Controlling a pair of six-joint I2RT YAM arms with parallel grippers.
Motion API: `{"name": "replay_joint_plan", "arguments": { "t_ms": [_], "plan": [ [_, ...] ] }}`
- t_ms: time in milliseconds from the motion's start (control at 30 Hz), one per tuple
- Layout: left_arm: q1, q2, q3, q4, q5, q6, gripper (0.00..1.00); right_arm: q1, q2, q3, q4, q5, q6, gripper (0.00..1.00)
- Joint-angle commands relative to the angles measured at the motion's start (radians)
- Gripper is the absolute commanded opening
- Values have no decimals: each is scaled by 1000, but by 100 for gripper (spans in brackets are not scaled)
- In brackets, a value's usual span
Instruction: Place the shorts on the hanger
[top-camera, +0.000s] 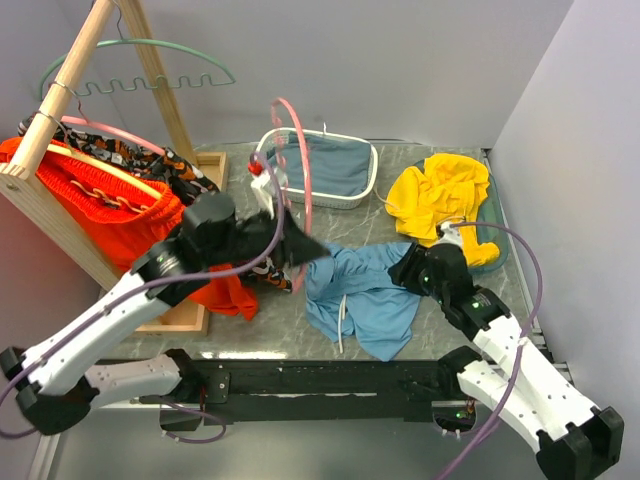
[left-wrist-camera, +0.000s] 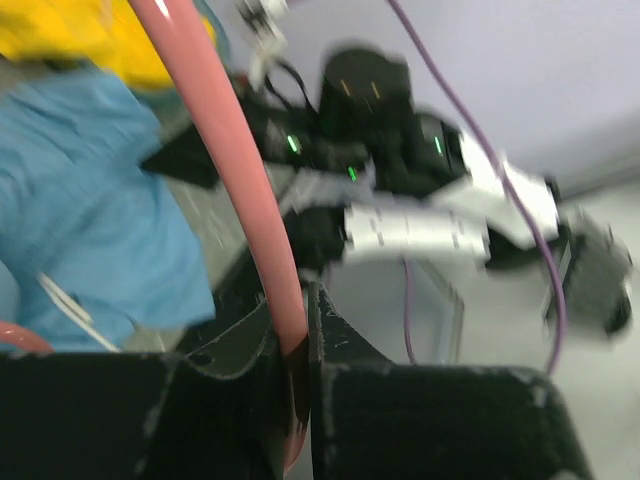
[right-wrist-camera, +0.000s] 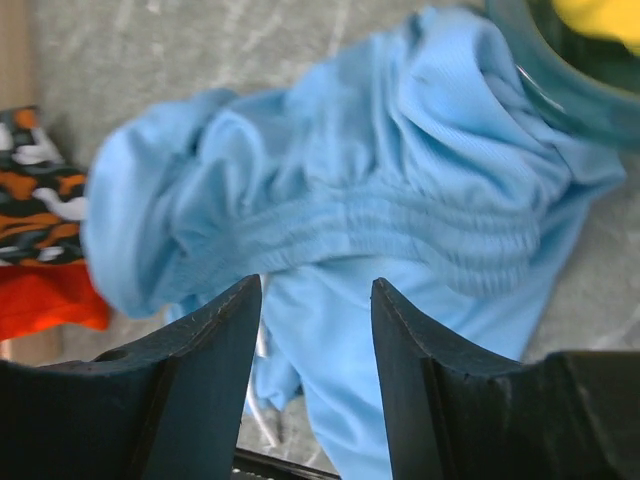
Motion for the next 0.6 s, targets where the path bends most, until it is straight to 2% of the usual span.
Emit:
{"name": "replay_joint_plan", "arguments": {
  "t_ms": [0, 100, 233, 367, 567],
  "plan": [
    [-9, -117, -108, 5, 284, 71, 1, 59, -58, -24, -86, 196, 105, 55],
    [-11, -174, -190, 6, 381, 73, 1, 67, -119, -39, -142, 228, 140, 55],
    [-29, -225, -295, 49, 485, 41, 1, 67, -148, -48, -218, 299, 198, 62],
    [-74, -271, -376, 101, 535, 7, 1, 64, -142, -79, -184, 322, 266, 64],
    [-150, -350, -482, 156, 549, -50, 1, 63, -86, -131, -42, 377, 263, 66]
  ]
}}
